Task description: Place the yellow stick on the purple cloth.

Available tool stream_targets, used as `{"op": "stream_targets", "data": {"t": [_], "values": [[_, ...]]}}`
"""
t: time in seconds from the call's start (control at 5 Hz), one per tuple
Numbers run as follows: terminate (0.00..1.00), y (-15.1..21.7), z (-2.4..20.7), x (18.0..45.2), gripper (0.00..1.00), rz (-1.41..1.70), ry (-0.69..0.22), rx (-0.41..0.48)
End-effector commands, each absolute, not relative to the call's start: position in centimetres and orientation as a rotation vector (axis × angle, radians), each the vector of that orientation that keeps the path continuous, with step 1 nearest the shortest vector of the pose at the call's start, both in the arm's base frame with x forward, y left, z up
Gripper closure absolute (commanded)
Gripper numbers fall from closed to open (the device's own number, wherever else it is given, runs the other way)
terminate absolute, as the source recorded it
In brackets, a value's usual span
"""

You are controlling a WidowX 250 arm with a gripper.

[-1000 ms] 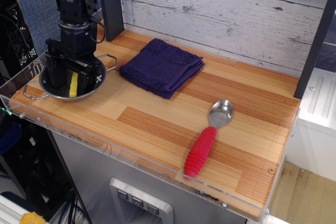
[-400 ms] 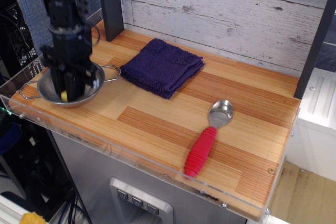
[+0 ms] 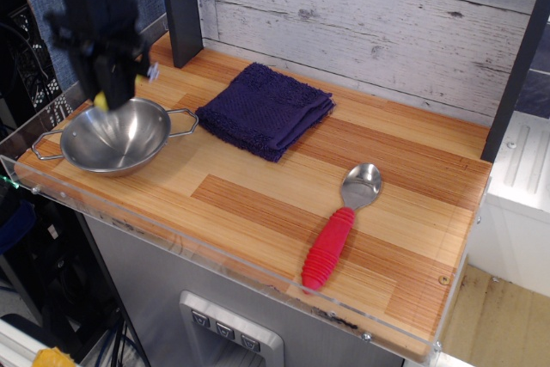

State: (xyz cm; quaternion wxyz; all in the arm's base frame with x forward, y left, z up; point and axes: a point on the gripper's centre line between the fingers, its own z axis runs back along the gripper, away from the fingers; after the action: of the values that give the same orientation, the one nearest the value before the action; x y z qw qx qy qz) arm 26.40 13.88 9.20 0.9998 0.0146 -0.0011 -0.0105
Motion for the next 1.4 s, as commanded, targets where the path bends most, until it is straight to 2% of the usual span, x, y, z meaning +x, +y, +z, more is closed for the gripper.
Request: {"op": "stream_targets", "data": {"t": [0.0,0.2,0.4,0.6,0.8,1.0,1.2], "values": [[0.0,10.2,8.5,33.5,1.0,-0.124,-0.01,0.066],[0.0,8.4,7.6,35.6,1.0,-0.131,-0.001,0.094],[0.0,7.9,7.0,36.2,1.0,-0.13,0.003,0.093],[0.0,7.8,7.2,35.9,0.0,-0.159,0.017,0.084],[0.0,7.9,7.9,35.4,0.0,-0.139,0.0,0.071],[0.0,8.1,9.8,34.7,0.0,-0.147,-0.033,0.062],[0.0,8.5,14.8,32.5,0.0,-0.093,-0.079,0.063]]}}
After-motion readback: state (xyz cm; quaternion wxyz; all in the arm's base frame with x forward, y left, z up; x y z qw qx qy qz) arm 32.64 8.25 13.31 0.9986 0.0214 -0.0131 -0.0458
